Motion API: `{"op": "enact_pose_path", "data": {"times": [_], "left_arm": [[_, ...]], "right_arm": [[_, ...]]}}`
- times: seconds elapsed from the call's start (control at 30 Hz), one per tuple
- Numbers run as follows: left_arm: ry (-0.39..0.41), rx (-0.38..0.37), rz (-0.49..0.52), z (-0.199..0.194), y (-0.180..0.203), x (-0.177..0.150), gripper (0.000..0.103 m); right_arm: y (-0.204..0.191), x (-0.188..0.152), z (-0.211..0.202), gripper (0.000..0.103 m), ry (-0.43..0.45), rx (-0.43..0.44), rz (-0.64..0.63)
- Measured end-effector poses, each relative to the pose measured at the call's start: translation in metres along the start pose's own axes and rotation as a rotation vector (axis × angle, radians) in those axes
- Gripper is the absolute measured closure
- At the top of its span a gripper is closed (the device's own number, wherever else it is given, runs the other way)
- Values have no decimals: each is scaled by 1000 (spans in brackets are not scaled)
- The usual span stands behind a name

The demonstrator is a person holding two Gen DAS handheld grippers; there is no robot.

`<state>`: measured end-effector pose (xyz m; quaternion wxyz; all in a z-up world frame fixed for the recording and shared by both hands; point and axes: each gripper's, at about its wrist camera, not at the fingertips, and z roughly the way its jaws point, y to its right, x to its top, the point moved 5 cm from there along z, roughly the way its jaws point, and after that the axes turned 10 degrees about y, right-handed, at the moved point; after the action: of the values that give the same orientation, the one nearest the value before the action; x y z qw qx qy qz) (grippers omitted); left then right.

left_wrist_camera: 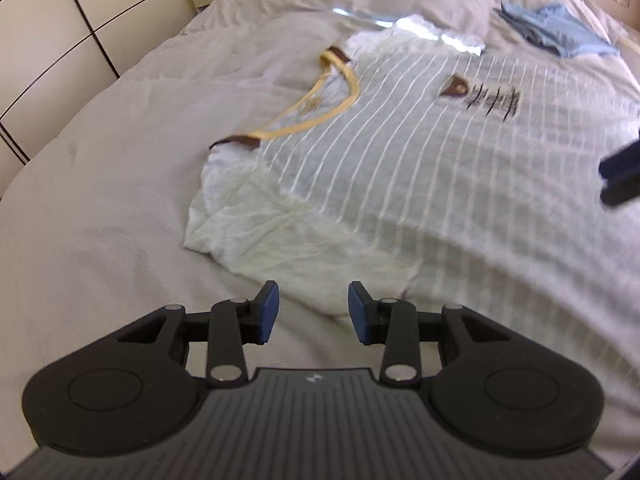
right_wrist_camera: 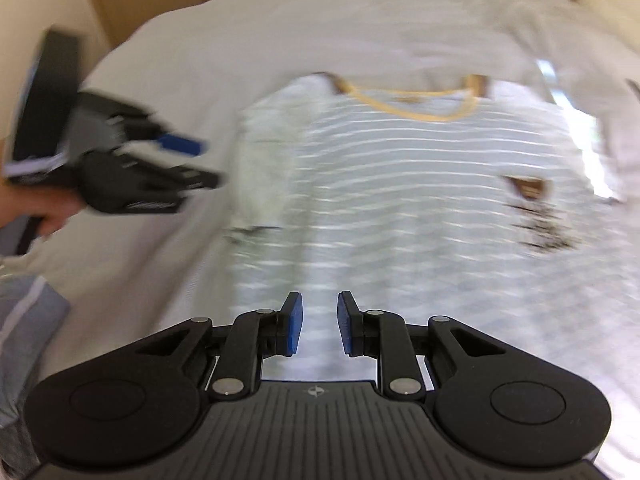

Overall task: Fold clothes
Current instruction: 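Move both grippers over to the opposite side of the shirt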

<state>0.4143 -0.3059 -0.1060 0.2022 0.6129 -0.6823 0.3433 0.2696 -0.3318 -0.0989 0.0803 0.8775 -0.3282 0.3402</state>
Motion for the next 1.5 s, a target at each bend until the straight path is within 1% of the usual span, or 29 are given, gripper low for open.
{"op": "enact_pose_path", "data": {"times": [0.03,0.17,0.27,0.33,0.37,0.4,0.57,0.63,0.73,0.8,0.87,0.93,1.0,1.1,1.17,1.23,1.3,1.33,1.43,1.5], "left_arm": [[4,6,-12,-3,6,7,69],[32,35,-67,-11,34,42,65],[40,48,-108,-6,60,73,64],[38,63,-102,2,80,94,63],[34,75,-91,7,91,105,63],[28,84,-84,14,102,116,62],[-15,66,-33,59,159,166,62],[-22,54,20,76,182,189,62],[-8,28,135,94,219,223,59],[9,24,195,107,240,239,58],[21,2,222,119,260,250,58],[44,-19,228,134,279,258,58],[63,-36,231,151,296,264,58],[56,-38,227,171,317,272,58],[54,-32,212,182,326,280,58],[53,-17,214,195,333,286,58],[42,11,222,213,339,290,58],[31,29,222,223,342,292,61],[1,93,232,254,350,296,63],[-34,150,270,276,357,295,63]], "right_arm": [[13,0,-9,80,3,-27,10],[71,5,-31,74,24,-73,49],[114,9,-47,73,39,-107,78],[143,11,-58,73,50,-129,97],[158,12,-64,73,55,-140,107],[173,13,-65,73,62,-129,110],[250,17,-68,72,80,-49,113],[279,22,-73,72,89,-26,95],[321,29,-82,71,97,-37,99],[344,32,-84,71,94,-54,116],[367,35,-87,71,92,-70,134],[390,38,-89,71,89,-87,151],[403,44,-93,71,94,-105,151],[419,58,-98,71,121,-126,133],[429,68,-96,71,122,-131,129],[439,79,-92,71,118,-132,127],[448,92,-84,70,116,-111,89],[452,98,-79,70,115,-100,70],[468,120,-58,69,121,-36,4],[482,135,-40,68,128,12,-37]]}}
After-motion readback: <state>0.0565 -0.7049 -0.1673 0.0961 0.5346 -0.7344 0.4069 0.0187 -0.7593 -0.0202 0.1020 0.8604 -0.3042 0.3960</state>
